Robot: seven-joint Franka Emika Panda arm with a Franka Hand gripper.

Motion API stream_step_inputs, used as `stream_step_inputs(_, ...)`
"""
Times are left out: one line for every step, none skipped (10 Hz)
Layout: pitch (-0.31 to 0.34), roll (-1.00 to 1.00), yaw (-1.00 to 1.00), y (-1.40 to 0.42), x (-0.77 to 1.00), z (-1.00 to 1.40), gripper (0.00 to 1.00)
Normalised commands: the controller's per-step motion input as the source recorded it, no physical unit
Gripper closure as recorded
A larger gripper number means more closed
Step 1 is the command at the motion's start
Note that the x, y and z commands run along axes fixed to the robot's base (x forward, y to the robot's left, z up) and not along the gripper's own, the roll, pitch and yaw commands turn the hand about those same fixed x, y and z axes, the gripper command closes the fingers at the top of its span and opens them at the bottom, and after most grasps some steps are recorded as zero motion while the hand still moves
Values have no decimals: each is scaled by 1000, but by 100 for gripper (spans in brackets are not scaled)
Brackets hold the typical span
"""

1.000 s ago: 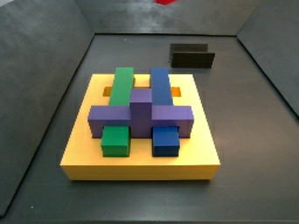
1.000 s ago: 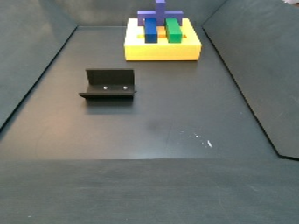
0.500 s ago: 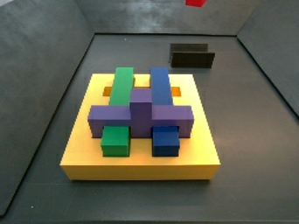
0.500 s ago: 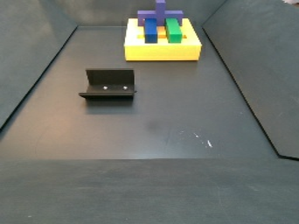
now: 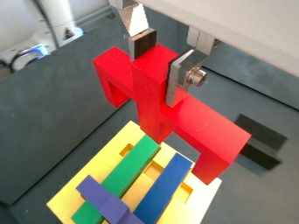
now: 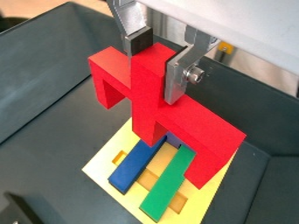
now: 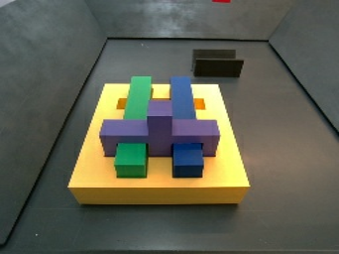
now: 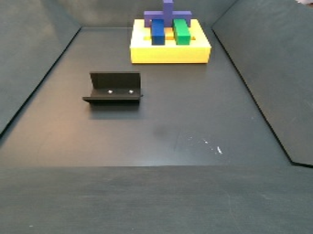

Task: Pick up the red object. Move up. Move to above the board. Insert the red object.
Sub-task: Move to above the board, then insert the red object.

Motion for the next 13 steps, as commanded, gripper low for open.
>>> stream_step_inputs(187,44,291,-31,80,31,100)
stream_step_inputs(0,-300,149,197,89,-223,100)
stream_step_inputs(-66,-450,154,414,131,-271,100)
stream_step_inputs(-141,-489,71,434,51,-191,100)
stream_step_inputs(-200,-500,86,366,63,-111,100)
stream_step_inputs(-291,-284,163,114,9,-354,100)
stream_step_inputs(-293,0,97,0,0,-680,100)
stream_step_inputs(-274,77,69,0,-11,-697,100)
stream_step_inputs(-281,89,91,0,0,-671,100)
stream_step_inputs(-280,101,94,0,0,-654,100)
stream_step_inputs(-283,96,71,0,0,-649,100)
stream_step_inputs(-273,131,114,-40,-9,-649,100)
stream_step_inputs(-254,247,154,-197,-97,-566,100)
